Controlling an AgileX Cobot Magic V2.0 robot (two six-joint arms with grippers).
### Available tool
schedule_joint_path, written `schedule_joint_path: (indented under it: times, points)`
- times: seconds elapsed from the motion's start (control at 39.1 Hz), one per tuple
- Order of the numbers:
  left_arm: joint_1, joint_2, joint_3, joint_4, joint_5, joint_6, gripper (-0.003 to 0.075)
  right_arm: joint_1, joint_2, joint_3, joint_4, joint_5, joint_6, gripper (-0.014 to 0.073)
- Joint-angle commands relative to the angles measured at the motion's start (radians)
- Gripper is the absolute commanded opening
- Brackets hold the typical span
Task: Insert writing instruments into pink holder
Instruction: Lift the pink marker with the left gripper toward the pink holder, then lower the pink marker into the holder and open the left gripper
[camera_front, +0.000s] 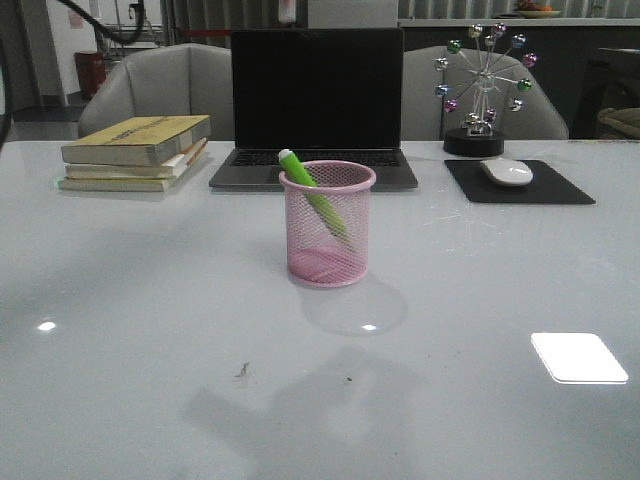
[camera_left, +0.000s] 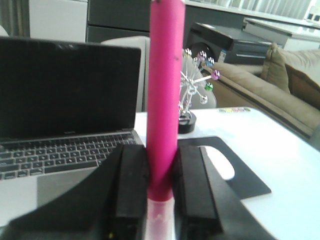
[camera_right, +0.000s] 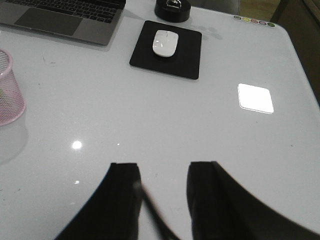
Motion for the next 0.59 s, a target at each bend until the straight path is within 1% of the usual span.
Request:
schedule_joint_path:
  times: [0.0, 0.08, 0.15, 0.49, 0.56]
  points:
    - [-0.019, -0.012, -0.020, 0.083, -0.151, -0.090, 0.0104, -0.007, 0.000, -0.029, -0.018, -0.073, -0.007, 0.0364]
    - [-0.020, 0.018, -0.012, 0.146, -0.186, -0.175, 0.0104, -0.007, 0.000, -0.029, -0.018, -0.073, -0.007, 0.0364]
    - [-0.020, 0.045, -0.003, 0.191, -0.194, -0.227, 0.0104, -0.007, 0.000, -0.029, -0.018, -0.073, -0.007, 0.0364]
    - [-0.028, 0.075, 0.098, 0.209, -0.245, -0.248, 0.0104, -0.007, 0.000, -0.029, -0.018, -0.073, -0.007, 0.0364]
    - [-0.036, 0.075, 0.136, 0.209, -0.292, -0.255, 0.0104, -0.007, 0.000, -0.029, -0.018, -0.073, -0.007, 0.0364]
